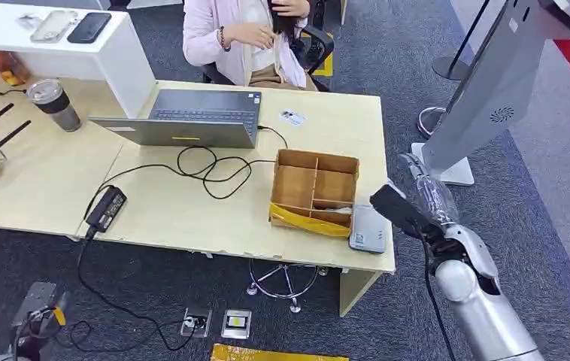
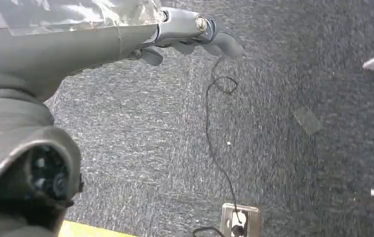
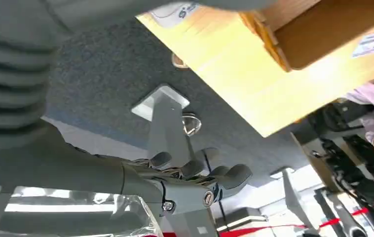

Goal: Pass the card to the sensor for recognition and then transmit it.

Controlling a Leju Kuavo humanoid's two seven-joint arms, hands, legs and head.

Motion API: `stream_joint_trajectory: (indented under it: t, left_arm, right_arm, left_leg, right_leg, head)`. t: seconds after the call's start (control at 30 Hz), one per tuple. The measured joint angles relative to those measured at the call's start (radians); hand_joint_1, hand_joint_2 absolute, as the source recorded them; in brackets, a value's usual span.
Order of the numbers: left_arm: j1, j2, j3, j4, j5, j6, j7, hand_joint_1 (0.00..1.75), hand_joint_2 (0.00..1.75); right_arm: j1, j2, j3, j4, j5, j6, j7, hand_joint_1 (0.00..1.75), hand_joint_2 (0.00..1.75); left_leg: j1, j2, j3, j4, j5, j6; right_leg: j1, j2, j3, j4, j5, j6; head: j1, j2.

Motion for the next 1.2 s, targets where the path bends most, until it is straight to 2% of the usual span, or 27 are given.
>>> stream_joint_trajectory:
  t: [0.33, 0.63, 1.13, 1.2]
  left_arm:
    - [0.021, -0.034, 0.083, -0.059, -0.005, -0.006, 0.018, 0.00, 0.00]
    - [0.022, -0.064, 0.121, -0.090, -0.012, 0.003, 0.021, 0.00, 0.00]
    - [0.026, -0.087, 0.142, -0.114, -0.016, 0.003, 0.038, 0.00, 0.00]
    - [0.028, -0.089, 0.142, -0.117, -0.019, 0.003, 0.039, 0.00, 0.00]
  right_arm:
    - [0.000, 0.009, 0.034, -0.042, -0.035, -0.062, -0.053, 0.00, 1.75]
    - [-0.001, 0.065, 0.109, 0.020, -0.075, -0.116, -0.103, 0.00, 1.75]
    - [0.020, 0.133, 0.224, 0.077, -0.075, -0.207, -0.066, 0.00, 1.75]
    - [0.026, 0.140, 0.235, 0.081, -0.034, -0.238, -0.051, 0.00, 1.75]
  left_leg:
    - [0.000, -0.001, -0.001, 0.000, 0.000, 0.000]
    - [0.000, -0.001, -0.001, 0.000, 0.000, 0.000]
    - [0.000, -0.001, -0.001, 0.000, 0.000, 0.000]
    - [0.000, -0.001, 0.000, 0.000, 0.000, 0.000]
  right_leg:
    - [0.000, -0.001, 0.001, 0.000, 0.000, 0.000]
    - [0.000, -0.001, 0.001, 0.000, 0.000, 0.000]
    - [0.001, -0.001, 0.001, 0.000, -0.001, -0.001]
    - [0.001, -0.001, 0.001, 0.000, -0.001, -0.001]
  head:
    - [0.000, 0.000]
    - [0.000, 0.000]
    - [0.000, 0.000]
    - [0.000, 0.000]
